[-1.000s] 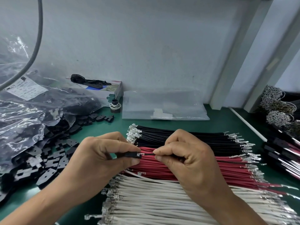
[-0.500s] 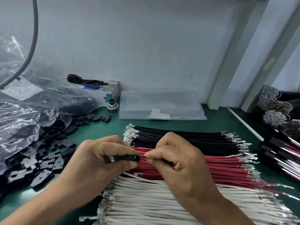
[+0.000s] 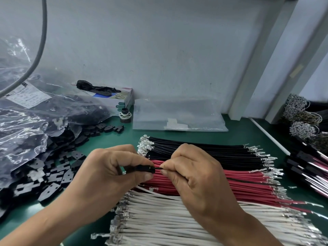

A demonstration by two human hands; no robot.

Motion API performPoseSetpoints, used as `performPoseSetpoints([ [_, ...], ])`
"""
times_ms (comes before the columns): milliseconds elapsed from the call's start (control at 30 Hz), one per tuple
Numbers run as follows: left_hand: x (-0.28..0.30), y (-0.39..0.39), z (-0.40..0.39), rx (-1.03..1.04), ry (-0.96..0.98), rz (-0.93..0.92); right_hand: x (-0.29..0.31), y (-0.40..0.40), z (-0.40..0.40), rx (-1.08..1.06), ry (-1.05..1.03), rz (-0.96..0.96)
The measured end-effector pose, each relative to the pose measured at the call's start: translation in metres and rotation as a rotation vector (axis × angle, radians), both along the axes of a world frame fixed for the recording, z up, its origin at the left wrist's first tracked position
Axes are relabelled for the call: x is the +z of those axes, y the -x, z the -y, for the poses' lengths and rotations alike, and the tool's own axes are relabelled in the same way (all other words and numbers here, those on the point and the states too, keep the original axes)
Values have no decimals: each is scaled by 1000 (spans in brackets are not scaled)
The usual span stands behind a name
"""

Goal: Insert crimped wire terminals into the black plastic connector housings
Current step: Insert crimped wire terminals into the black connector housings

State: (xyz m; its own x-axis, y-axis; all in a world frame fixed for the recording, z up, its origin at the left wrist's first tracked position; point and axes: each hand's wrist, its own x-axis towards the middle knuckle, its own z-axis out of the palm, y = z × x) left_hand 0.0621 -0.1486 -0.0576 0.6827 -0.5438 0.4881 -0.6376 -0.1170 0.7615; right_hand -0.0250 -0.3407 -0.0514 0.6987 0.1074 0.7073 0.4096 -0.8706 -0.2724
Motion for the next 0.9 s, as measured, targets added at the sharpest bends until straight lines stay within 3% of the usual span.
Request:
performPoseSetpoints([
  [167, -3, -1, 1, -6, -15, -7, 1, 0, 3, -3, 23, -4],
  [333, -10, -12, -2, 46, 142, -203, 5, 0, 9, -173, 197, 158],
  [500, -14, -18, -5, 68, 200, -338, -8, -2, 1, -110, 306, -147],
  [900, -11, -19, -4, 102, 249, -446, -3, 0, 5, -104, 214, -224],
])
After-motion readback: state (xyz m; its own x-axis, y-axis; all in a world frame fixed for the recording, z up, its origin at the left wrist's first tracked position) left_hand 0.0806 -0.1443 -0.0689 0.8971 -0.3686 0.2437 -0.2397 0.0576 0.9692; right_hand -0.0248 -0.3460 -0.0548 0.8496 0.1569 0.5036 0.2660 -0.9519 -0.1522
